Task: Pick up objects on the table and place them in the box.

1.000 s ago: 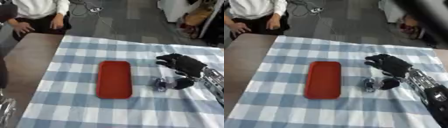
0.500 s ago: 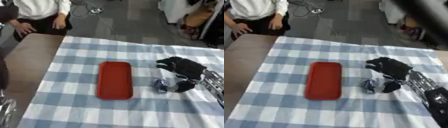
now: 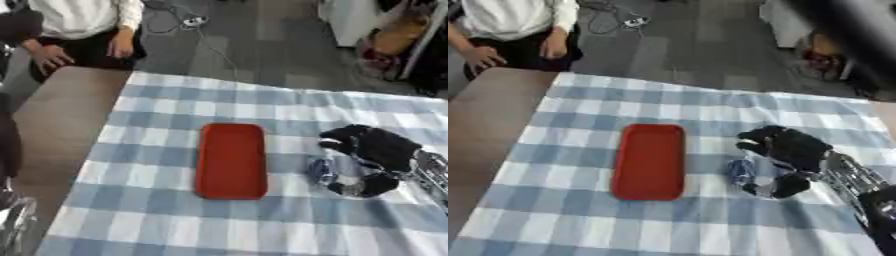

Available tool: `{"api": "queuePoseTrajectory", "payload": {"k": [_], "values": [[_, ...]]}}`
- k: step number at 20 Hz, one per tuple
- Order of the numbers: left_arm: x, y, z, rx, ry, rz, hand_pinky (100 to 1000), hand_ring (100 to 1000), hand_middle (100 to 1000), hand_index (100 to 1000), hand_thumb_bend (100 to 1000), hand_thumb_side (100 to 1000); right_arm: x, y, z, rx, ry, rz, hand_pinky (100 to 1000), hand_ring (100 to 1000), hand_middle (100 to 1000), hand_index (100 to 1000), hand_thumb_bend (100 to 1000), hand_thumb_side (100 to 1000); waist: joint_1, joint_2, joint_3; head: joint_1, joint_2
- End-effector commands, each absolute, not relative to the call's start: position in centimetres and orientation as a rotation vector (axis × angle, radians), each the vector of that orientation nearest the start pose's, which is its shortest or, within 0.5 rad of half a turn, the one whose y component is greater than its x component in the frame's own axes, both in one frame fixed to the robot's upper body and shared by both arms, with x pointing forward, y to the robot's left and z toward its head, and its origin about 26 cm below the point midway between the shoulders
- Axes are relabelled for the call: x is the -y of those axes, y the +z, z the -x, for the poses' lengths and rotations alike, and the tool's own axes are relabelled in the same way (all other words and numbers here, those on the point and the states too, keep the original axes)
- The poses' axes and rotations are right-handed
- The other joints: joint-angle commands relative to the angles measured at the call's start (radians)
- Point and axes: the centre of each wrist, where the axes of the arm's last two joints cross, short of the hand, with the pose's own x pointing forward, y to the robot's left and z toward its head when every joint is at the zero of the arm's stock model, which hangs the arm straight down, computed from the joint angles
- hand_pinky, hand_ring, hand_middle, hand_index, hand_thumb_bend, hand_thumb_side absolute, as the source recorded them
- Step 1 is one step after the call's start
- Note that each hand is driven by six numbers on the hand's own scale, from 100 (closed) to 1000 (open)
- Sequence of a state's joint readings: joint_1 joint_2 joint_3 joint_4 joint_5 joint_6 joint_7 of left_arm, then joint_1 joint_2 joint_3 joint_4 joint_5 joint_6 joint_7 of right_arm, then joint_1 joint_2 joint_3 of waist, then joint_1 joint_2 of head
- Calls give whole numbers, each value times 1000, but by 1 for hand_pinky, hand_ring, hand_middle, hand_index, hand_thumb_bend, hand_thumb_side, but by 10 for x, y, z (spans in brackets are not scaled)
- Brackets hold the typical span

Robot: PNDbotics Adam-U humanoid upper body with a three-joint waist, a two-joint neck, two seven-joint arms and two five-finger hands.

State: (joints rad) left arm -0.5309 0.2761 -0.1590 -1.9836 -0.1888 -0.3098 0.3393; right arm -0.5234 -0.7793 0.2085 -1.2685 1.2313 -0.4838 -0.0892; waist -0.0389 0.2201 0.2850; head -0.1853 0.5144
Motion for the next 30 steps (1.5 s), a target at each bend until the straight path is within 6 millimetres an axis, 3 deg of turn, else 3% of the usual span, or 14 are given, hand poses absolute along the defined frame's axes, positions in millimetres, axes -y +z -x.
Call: {"api": "queuePoseTrajectory", "payload": {"k": [1,10,19,30], "values": [[-189,256,-308,-3375,247,165,781,698,880,908,203,812,393,168,-385,-1801,-2414,-1721,808,854,921,958,451,1000,3,-18,-2,7,-7],[-189,256,-308,-3372,248,163,781,698,879,906,204,810,390,160,-387,-1879,-2283,-1755,665,784,872,916,408,1000,3,-17,-2,11,-8],[-187,259,-308,-3363,231,149,781,698,880,908,209,806,392,154,-397,-1925,-2208,-1789,651,771,865,912,430,1000,3,-10,11,7,-10],[-181,264,-308,-3344,205,115,781,698,882,912,214,803,400,155,-403,-1864,-2209,-1842,642,769,873,918,433,1000,-3,7,38,0,-26]]}}
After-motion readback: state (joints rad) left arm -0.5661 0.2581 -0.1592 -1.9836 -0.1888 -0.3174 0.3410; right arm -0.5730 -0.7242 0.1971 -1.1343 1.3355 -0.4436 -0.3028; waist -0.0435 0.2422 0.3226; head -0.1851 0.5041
